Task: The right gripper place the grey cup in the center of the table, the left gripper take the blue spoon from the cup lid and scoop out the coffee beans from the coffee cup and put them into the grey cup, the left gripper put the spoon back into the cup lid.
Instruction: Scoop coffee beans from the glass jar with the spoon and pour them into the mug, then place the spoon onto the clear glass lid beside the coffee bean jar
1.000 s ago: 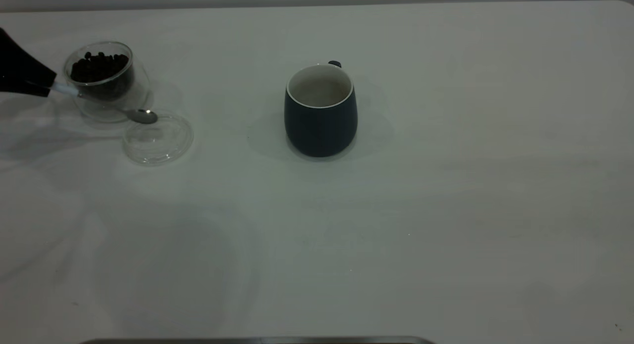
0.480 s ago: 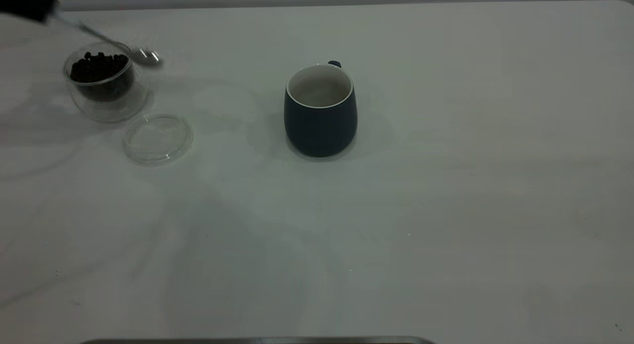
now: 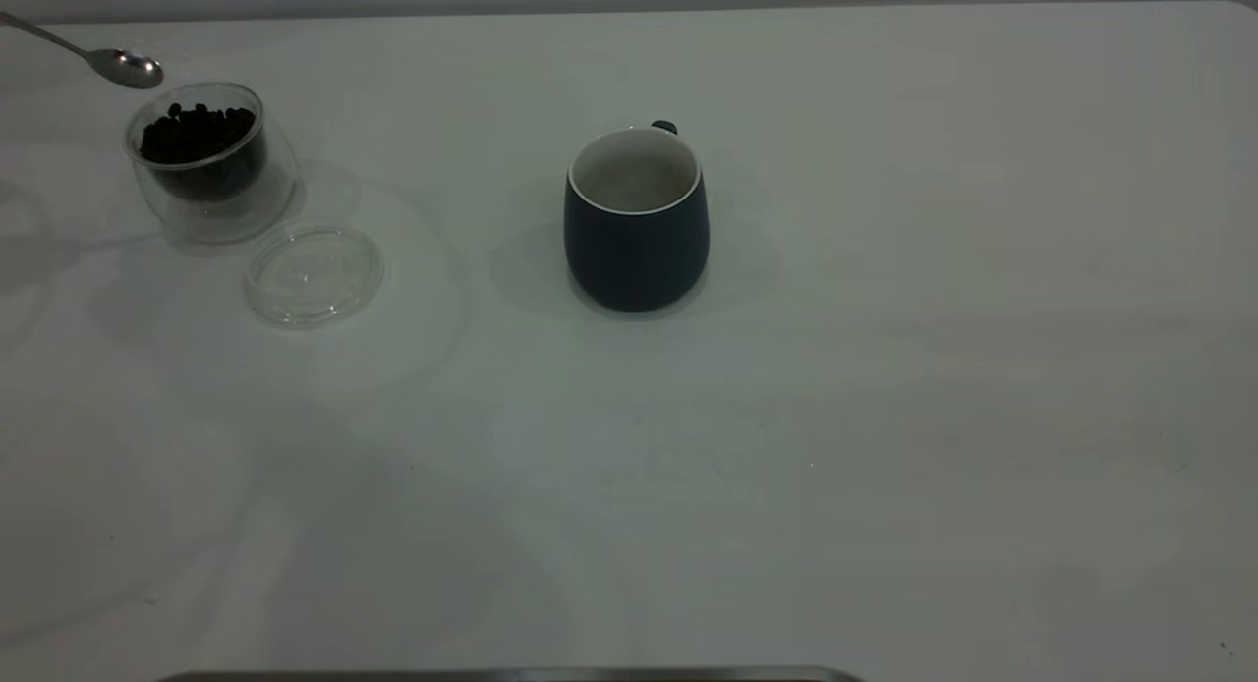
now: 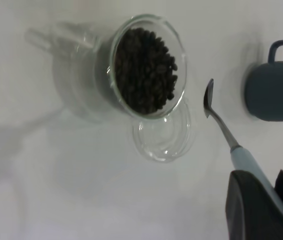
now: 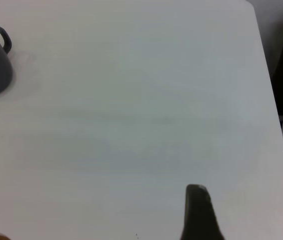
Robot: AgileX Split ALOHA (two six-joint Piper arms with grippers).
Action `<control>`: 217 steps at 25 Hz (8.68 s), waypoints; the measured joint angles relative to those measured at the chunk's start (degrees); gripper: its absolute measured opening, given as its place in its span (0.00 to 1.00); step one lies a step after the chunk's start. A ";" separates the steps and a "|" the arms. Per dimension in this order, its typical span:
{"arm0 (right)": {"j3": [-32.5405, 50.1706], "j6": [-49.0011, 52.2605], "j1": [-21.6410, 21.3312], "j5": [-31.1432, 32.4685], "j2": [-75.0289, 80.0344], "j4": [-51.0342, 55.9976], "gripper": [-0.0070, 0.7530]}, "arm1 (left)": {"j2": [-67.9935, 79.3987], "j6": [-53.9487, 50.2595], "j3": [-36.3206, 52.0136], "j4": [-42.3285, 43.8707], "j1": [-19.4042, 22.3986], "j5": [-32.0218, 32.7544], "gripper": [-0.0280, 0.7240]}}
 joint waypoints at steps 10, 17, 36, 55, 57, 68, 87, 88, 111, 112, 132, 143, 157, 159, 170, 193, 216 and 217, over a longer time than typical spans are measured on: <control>0.00 0.00 0.00 0.00 0.00 0.00 0.61 | 5.24 11.83 0.04 -4.69 -0.24 0.00 0.21; 0.00 0.00 0.00 0.00 0.00 0.00 0.61 | 7.78 14.33 0.04 -5.59 -0.40 -1.83 0.21; 0.00 0.01 0.00 0.00 0.00 0.00 0.61 | 10.22 16.27 0.04 -8.77 -0.40 -7.23 0.21; 0.00 0.01 0.00 0.00 0.00 0.00 0.61 | 13.18 -5.11 0.04 -6.43 -0.40 -5.79 0.21; 0.00 0.01 0.00 0.00 0.00 0.00 0.61 | 13.18 -6.70 0.04 -6.38 -0.40 -5.73 0.21; 0.00 0.01 0.00 0.00 0.00 0.00 0.61 | 13.23 -7.57 0.04 -10.65 1.97 -4.36 0.21; 0.00 0.01 0.00 -0.05 0.00 0.00 0.61 | 16.48 -3.64 0.04 -17.70 4.19 -0.46 0.21; 0.00 0.01 0.00 -0.05 0.00 0.00 0.61 | 16.48 -3.23 0.04 -18.05 4.31 -0.46 0.21; 0.00 0.01 0.00 -0.05 0.00 0.00 0.61 | 16.48 -4.05 0.04 -18.47 4.11 -0.46 0.21; 0.00 0.01 0.00 -0.05 0.00 0.00 0.61 | 16.48 -4.11 0.04 -18.53 3.95 -0.46 0.21; 0.00 0.01 0.00 -0.05 0.00 0.00 0.61 | 14.63 -5.90 0.04 -21.72 -6.12 -0.35 0.21; 0.00 0.01 0.00 -0.05 0.00 0.00 0.61 | 14.63 -5.97 0.04 -23.21 -16.08 -0.35 0.21; 0.00 0.01 0.00 -0.05 0.00 0.00 0.61 | 14.63 -5.59 0.04 -25.71 -24.21 -0.35 0.21; 0.00 0.01 0.00 -0.05 0.00 0.00 0.61 | 14.63 -5.17 0.04 -25.71 -25.37 -0.35 0.21; 0.00 0.01 0.00 -0.05 0.00 0.00 0.61 | 15.07 -1.07 0.04 -25.71 -27.82 -0.35 0.21; 0.00 0.01 0.00 -0.05 0.00 0.00 0.61 | 17.17 29.21 0.04 -23.64 -27.82 -3.49 0.21; 0.00 0.01 0.00 -0.05 0.00 0.00 0.61 | 14.46 18.56 0.04 -27.36 -25.92 -0.43 0.21; 0.00 0.01 0.00 -0.05 0.00 0.00 0.61 | 14.39 15.00 0.04 -26.90 -25.06 -0.37 0.21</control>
